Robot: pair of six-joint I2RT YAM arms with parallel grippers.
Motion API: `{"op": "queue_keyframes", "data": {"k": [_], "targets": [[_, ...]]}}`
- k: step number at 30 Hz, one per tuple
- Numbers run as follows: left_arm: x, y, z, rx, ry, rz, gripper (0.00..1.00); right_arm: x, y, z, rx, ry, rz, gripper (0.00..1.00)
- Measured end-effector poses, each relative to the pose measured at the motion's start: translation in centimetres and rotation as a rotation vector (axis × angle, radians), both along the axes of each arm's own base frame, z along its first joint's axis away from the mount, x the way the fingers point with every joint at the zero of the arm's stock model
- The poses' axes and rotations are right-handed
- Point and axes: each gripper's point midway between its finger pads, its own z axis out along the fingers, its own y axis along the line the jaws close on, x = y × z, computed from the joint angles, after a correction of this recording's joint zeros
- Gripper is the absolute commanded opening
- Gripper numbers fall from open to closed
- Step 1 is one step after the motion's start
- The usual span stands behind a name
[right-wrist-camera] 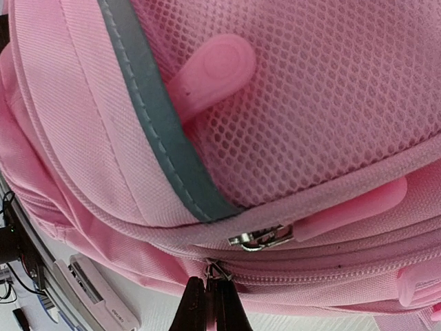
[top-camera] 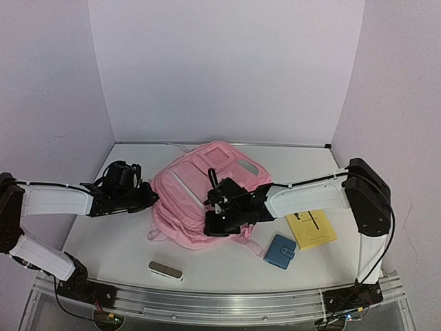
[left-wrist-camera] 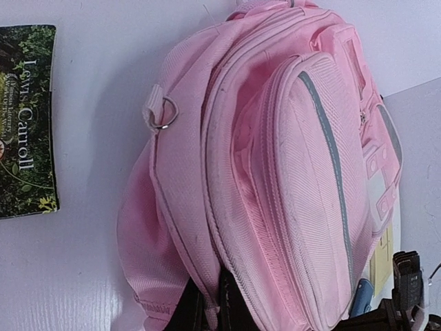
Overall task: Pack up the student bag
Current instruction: Unzip the student bag at the center of the board.
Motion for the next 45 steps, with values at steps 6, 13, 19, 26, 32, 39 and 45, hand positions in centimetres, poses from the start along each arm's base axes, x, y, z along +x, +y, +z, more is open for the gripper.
{"op": "queue_keyframes", "data": {"k": [6, 13, 19, 26, 32, 39, 45], "targets": [[-0.1, -0.5, 0.3, -0.03, 0.002, -0.011, 0.0, -1.1, 0.6, -0.1, -0.019, -0.041, -0.001, 0.0], [-0.3, -0.8, 0.2, -0.055, -0.004, -0.028, 0.0, -2.7, 2.7, -0.1, -0.025, -0.046, 0.04, 0.0], [-0.5, -0.7, -0.3, -0.067, -0.014, -0.026, 0.0, -3.4, 3.8, 0.0, -0.031, -0.03, 0.054, 0.0], [-1.1, -0.6, -0.4, -0.045, -0.036, -0.062, 0.0, -3.3, 4.8, 0.8, 0.02, -0.016, 0.026, 0.0], [-1.6, -0.4, 0.6, -0.035, -0.069, -0.094, 0.0, -2.4, 5.6, 3.3, 0.116, -0.021, 0.013, 0.0], [-2.0, -0.7, 0.7, -0.065, -0.083, -0.113, 0.0, 0.0, 4.3, 5.5, 0.17, -0.016, -0.02, 0.0], [-2.4, -2.3, -1.4, -0.095, -0.024, -0.175, 0.0, 2.5, 4.0, 6.5, 0.212, -0.037, -0.061, 0.0]]}}
